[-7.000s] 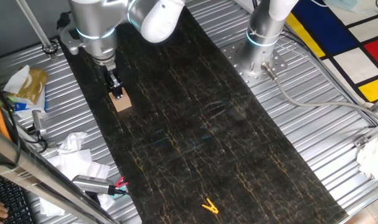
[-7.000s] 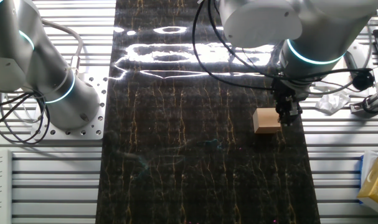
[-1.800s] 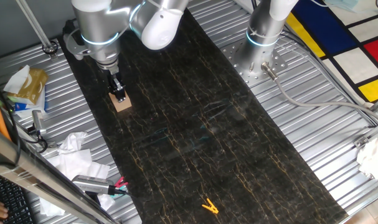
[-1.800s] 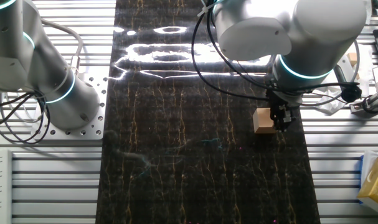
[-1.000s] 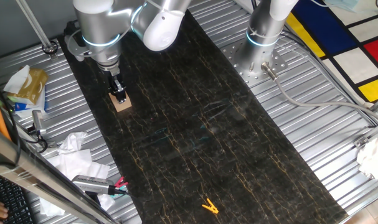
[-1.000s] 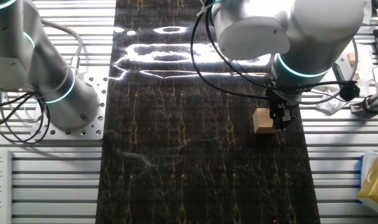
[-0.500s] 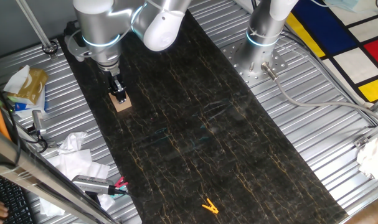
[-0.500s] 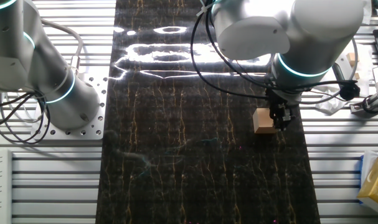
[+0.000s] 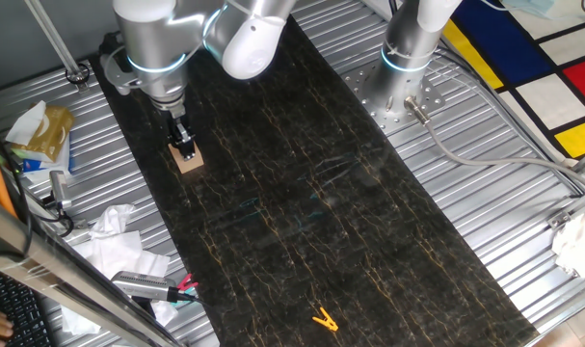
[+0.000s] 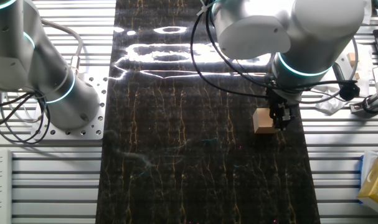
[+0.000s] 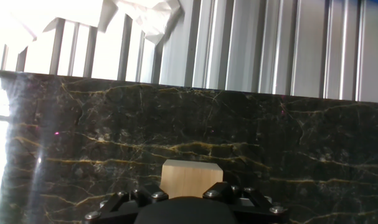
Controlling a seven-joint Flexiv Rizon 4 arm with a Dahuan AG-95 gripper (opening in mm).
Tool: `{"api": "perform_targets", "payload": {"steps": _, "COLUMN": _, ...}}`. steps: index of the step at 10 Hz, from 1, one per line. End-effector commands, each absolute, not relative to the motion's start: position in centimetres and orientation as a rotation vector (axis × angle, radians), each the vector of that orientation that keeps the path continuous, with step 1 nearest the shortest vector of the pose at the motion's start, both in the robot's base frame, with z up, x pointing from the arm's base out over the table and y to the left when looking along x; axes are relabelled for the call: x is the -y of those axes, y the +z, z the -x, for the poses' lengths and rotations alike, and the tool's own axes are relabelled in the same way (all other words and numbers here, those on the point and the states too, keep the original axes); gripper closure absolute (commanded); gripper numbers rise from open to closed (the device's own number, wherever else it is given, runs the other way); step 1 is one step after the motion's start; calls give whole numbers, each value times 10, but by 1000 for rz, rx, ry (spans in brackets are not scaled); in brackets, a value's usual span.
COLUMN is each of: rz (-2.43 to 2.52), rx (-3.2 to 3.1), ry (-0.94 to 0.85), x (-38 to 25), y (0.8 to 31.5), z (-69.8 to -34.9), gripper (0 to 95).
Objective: Hold a small block with the gripper and sweep it from left to right on the table
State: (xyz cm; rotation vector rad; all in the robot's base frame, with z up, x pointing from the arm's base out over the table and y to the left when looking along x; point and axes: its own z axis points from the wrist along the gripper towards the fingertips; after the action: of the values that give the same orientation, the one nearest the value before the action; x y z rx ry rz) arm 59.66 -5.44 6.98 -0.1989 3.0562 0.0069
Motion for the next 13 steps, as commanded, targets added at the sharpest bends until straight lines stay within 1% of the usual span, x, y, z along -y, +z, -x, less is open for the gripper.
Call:
{"api": "perform_targets", "payload": {"steps": 1, "rz": 198, "rx": -3056, "ry": 1, "x": 55, "y": 70, "z": -597, "gripper": 380}}
{"api": "perform_targets", "payload": {"steps": 8, "rz": 188, "rx": -3050, "ry": 18, "x": 55, "y": 70, "z": -597, "gripper": 380}}
{"api": "perform_targets", "payload": {"steps": 9, "rz": 185, "rx": -3056, "ry": 16, "x": 55, "y": 70, "z": -597, "gripper": 570}}
{"api": "perform_targets", "payload": {"steps": 10, "rz": 189, "rx": -3055, "ry": 15, "x": 55, "y": 70, "z": -597, "gripper": 380}}
{"api": "perform_targets", "payload": {"steps": 13, "rz": 221, "rx": -3049, "ry": 12, "x": 55, "y": 70, "z": -597, "gripper": 380}}
